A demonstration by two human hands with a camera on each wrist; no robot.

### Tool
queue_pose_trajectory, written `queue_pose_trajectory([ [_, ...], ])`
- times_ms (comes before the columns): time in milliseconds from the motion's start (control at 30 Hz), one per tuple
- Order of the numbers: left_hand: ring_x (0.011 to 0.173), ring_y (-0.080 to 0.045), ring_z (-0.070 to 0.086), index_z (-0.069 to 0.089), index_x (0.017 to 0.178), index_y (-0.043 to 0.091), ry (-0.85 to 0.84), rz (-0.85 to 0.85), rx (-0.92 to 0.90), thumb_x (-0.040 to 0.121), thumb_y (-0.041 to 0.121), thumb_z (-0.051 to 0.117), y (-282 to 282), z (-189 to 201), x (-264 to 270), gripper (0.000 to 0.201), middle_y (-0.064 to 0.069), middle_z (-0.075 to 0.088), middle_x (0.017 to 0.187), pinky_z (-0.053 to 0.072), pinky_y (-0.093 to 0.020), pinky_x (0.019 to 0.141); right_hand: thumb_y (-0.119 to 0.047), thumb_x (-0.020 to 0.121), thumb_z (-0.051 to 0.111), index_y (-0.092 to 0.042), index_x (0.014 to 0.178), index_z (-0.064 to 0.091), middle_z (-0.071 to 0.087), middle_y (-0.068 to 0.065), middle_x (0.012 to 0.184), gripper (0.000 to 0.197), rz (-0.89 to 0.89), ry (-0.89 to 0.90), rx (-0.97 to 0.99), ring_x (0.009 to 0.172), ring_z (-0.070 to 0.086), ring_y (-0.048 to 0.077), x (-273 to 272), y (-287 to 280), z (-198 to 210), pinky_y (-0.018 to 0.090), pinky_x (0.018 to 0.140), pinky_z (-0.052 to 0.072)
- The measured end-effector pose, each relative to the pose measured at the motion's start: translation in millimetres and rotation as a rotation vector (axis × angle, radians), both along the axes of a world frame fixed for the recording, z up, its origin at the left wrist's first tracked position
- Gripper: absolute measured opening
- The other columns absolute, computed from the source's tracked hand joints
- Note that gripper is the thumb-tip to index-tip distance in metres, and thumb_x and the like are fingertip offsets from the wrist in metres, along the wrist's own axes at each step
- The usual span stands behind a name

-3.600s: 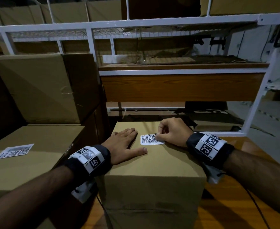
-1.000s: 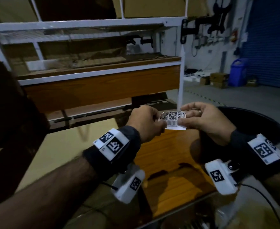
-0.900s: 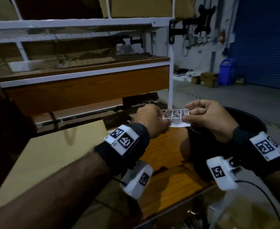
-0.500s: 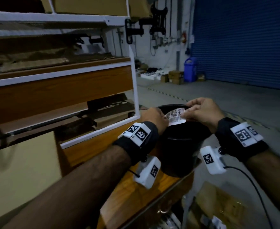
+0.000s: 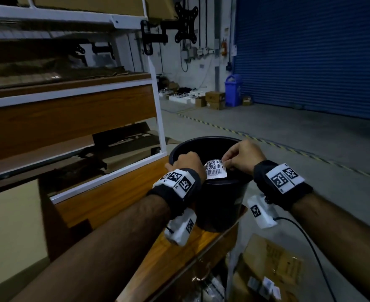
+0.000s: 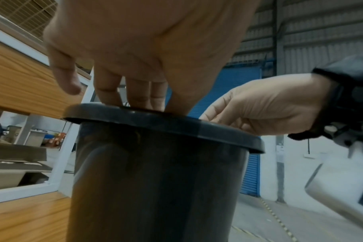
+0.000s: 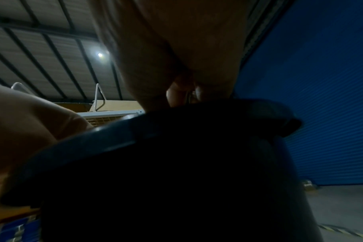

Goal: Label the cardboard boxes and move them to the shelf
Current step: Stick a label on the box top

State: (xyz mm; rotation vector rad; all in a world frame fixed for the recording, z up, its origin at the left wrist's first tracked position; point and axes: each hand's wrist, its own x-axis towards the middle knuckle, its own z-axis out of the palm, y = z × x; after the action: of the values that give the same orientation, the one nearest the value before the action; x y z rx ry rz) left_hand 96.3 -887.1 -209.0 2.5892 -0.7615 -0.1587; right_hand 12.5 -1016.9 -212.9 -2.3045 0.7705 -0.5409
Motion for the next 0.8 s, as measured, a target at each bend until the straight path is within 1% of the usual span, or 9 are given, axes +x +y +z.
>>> queue_pose_trajectory([
  [100,0.098,-0.028,0.060,0.069,0.094,0.020,0.002,-0.008,0.022,0.081,0.027,0.070,0,-1,1,0.015,-0.006,0.067,0.100,0.041,-0.047,0.100,-0.009,0.072,0.079,-0.021,0.065,0.075,0.073,-0.001,0.070,0.013,0.026,0.060,-0.020,0.075,0.069,0.013,0,6,3,0.028,0.078,0.055],
  [200,0.108,-0.029,0.055,0.069,0.099,0.022,-0.051,-0.023,0.079,0.081,0.028,0.069,2,1,1,0.019,-0.004,0.066,0.107,0.031,-0.048,0.101,-0.014,0.076,0.077,-0.017,0.083,0.079,0.074,0.001,0.089,0.007,0.032,0.110,-0.087,0.093,0.065,0.015,-1,13,7,0.019,0.080,0.043],
  [300,0.116,-0.030,0.052,0.067,0.105,0.022,-0.056,-0.035,0.089,0.083,0.027,0.069,6,7,2,0.023,-0.005,0.063,0.113,0.024,-0.051,0.103,-0.015,0.080,0.073,-0.015,0.091,0.078,0.073,0.002,0.100,0.012,0.018,0.154,-0.142,0.102,0.062,0.020,1,15,10,0.023,0.085,0.044],
  [400,0.116,-0.029,0.053,0.067,0.106,0.022,-0.073,-0.037,0.068,0.084,0.029,0.067,14,14,4,0.023,-0.003,0.063,0.114,0.023,-0.052,0.104,-0.013,0.078,0.075,-0.013,0.078,0.077,0.073,0.005,0.088,0.002,0.026,0.207,-0.205,0.091,0.065,0.022,4,16,13,0.027,0.072,0.047],
  [433,0.116,-0.029,0.053,0.067,0.107,0.023,-0.077,-0.040,0.067,0.084,0.030,0.067,18,17,5,0.024,-0.003,0.063,0.116,0.024,-0.052,0.104,-0.014,0.077,0.077,-0.011,0.075,0.075,0.072,0.006,0.082,0.005,0.026,0.202,-0.227,0.087,0.065,0.021,6,17,15,0.027,0.070,0.047],
  [500,0.117,-0.030,0.052,0.066,0.110,0.023,-0.093,-0.033,0.058,0.085,0.031,0.066,27,24,7,0.027,-0.005,0.062,0.119,0.024,-0.053,0.105,-0.021,0.075,0.081,-0.009,0.075,0.073,0.070,0.006,0.079,0.014,0.013,0.159,-0.263,0.087,0.061,0.020,10,22,19,0.029,0.075,0.048],
  [600,0.116,-0.032,0.051,0.067,0.108,0.021,-0.099,-0.041,0.029,0.085,0.034,0.067,47,41,9,0.027,-0.007,0.060,0.119,0.024,-0.056,0.107,-0.029,0.075,0.080,-0.014,0.080,0.075,0.072,0.008,0.086,0.017,0.015,0.096,-0.315,0.096,0.061,0.024,19,36,31,0.033,0.085,0.050],
  [700,0.109,-0.030,0.054,0.068,0.105,0.021,-0.140,-0.033,0.003,0.084,0.035,0.069,74,59,9,0.026,-0.004,0.063,0.110,0.026,-0.056,0.104,-0.029,0.081,0.074,-0.015,0.086,0.076,0.072,0.007,0.086,0.015,0.085,0.004,-0.362,0.092,0.063,0.021,32,64,48,0.026,0.080,0.046],
  [800,0.104,-0.027,0.056,0.066,0.106,0.022,-0.199,0.011,0.004,0.084,0.038,0.068,111,71,11,0.027,0.000,0.065,0.104,0.028,-0.052,0.103,-0.028,0.085,0.071,-0.015,0.088,0.074,0.067,-0.002,0.078,0.013,0.230,-0.127,-0.336,0.074,0.060,0.008,43,108,61,0.019,0.071,0.043],
])
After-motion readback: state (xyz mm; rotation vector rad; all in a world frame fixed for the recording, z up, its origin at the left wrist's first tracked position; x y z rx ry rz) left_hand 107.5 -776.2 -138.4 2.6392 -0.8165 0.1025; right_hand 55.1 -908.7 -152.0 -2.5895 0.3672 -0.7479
